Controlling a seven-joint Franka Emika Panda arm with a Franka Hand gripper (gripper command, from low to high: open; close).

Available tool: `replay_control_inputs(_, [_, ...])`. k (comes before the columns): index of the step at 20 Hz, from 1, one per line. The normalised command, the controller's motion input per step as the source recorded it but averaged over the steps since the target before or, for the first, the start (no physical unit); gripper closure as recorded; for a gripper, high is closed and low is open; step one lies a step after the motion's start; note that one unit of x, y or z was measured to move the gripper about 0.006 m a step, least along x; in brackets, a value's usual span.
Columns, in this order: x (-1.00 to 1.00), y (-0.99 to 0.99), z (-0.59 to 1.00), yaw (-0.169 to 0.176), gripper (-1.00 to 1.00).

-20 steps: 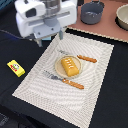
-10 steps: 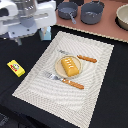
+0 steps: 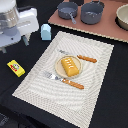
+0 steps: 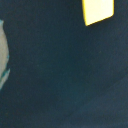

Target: Place the bread, butter, and milk from the table onto the serving area.

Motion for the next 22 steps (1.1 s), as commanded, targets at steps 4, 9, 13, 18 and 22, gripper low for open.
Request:
replay_control_inputs(4, [0.00, -0.33, -0.34, 0.025, -1.00])
replay_control_inputs(9, [0.04, -0.11, -0.38, 0.007, -1.00])
replay_control_inputs(13, [0.00, -0.11, -0.49, 0.008, -1.00])
replay_control_inputs(18, [0.00, -0.10, -0.45, 0.008, -1.00])
replay_control_inputs(22, [0.00, -0.12, -0.42, 0.006, -1.00])
